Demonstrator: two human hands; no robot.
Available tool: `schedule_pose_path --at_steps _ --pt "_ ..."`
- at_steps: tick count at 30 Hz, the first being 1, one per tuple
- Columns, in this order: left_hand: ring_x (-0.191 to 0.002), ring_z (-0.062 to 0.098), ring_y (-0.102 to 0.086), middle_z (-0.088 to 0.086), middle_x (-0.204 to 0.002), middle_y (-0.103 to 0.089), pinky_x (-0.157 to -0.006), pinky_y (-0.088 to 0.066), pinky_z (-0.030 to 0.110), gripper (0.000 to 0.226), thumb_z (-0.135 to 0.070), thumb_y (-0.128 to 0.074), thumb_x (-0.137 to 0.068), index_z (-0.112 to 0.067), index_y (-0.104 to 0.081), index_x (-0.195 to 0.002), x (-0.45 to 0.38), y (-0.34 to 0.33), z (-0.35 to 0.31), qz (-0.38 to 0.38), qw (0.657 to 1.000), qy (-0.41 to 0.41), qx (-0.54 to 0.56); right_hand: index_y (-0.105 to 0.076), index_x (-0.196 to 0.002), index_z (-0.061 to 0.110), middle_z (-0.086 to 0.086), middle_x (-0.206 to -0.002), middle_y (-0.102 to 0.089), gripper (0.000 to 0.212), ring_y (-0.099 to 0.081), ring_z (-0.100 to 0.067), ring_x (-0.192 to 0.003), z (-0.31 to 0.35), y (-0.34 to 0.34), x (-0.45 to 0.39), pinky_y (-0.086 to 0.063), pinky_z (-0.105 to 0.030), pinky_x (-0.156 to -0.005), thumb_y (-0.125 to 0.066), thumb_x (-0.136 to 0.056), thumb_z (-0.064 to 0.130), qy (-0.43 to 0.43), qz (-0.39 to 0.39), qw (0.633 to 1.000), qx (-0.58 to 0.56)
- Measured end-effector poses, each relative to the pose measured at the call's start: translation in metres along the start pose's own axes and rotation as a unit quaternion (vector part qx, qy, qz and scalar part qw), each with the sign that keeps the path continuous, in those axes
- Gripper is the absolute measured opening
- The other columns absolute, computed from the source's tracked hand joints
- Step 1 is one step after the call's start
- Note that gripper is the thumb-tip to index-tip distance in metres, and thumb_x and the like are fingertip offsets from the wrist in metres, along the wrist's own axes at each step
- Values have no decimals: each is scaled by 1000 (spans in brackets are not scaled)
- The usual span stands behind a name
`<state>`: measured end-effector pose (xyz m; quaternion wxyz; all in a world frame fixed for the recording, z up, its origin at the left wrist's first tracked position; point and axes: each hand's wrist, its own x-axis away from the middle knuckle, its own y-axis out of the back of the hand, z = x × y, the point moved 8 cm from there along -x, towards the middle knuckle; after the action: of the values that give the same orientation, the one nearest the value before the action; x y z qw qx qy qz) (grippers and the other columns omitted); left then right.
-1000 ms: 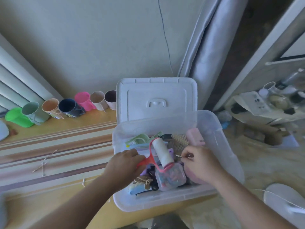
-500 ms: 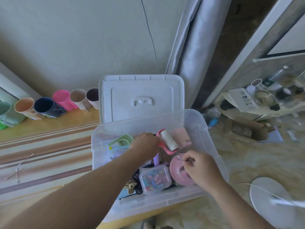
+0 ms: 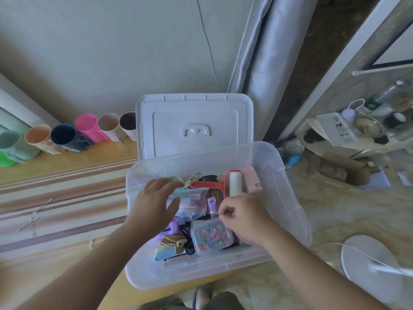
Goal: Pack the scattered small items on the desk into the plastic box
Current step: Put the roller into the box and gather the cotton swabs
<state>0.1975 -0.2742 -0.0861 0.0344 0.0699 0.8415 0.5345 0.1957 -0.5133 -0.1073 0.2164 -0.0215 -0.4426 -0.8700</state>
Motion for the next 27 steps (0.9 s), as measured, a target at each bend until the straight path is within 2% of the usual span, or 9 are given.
schedule_pose_path --at_steps 4,8,10,13,17,21,22,24,27 --pt "-112 22 -58 -5 -120 -65 -89 -55 43 35 -34 -56 -90 -27 -71 -121 67 20 26 -38 999 25 -9 -76 -93 29 8 -93 -75 9 -60 -11 -90 69 -71 7 -45 -29 -66 -67 -92 26 109 178 977 47" --pt "-116 26 -55 -5 -126 -57 -91 -53 46 37 -39 -54 -89 -28 -69 -122 113 23 47 -72 994 80 30 -72 -101 26 -3 -95 -70 12 -64 -29 -96 105 -111 6 -52 -37 -77 -62 -97 27 121 225 965 68" --pt "-118 25 -52 -5 -129 -55 -93 -49 46 40 -43 -54 -91 -28 -67 -125 127 28 62 -92 988 113 50 -73 -104 27 -3 -98 -72 14 -64 -28 -99 108 -119 0 -55 -39 -84 -62 -95 27 95 228 967 52" --pt "-121 24 -50 -7 -130 -52 -97 -46 43 43 -46 -52 -92 -29 -62 -131 140 30 90 -87 984 138 75 -72 -92 25 4 -91 -70 8 -60 -18 -87 116 -111 -6 -53 -36 -79 -64 -95 25 97 190 977 24" --pt "-126 27 -45 -1 -135 -50 -101 -47 47 53 -40 -60 -86 -26 -55 -137 157 25 162 -61 974 212 48 -70 -96 32 19 -85 -56 9 -51 3 -77 141 -82 -10 -37 -1 -65 -62 -100 29 81 114 990 33" --pt "-131 34 -41 6 -138 -49 -110 -40 52 62 -13 -75 -84 -22 -54 -142 178 26 247 -49 955 292 37 -68 -103 30 19 -94 -60 13 -51 -1 -83 208 -86 -24 -50 -25 -75 -62 -92 26 146 6 988 -41" --pt "-132 36 -40 8 -140 -48 -112 -38 52 64 -12 -75 -84 -22 -53 -143 185 26 268 -39 950 307 33 -69 -104 27 18 -95 -60 15 -48 0 -83 227 -97 -28 -48 -23 -75 -63 -91 26 163 2 985 -46" --pt "-136 39 -36 10 -145 -44 -115 -35 54 65 -15 -73 -85 -22 -51 -146 198 24 310 -4 942 334 21 -70 -110 27 17 -100 -57 19 -45 0 -85 266 -127 -36 -44 -22 -77 -64 -92 27 177 24 983 -37" --pt "-143 38 -30 11 -155 -35 -118 -31 51 67 -21 -69 -87 -26 -45 -150 211 25 360 60 937 344 0 -65 -123 31 14 -120 -57 26 -54 -12 -108 294 -193 -54 -49 -33 -87 -60 -97 33 118 99 988 -4"
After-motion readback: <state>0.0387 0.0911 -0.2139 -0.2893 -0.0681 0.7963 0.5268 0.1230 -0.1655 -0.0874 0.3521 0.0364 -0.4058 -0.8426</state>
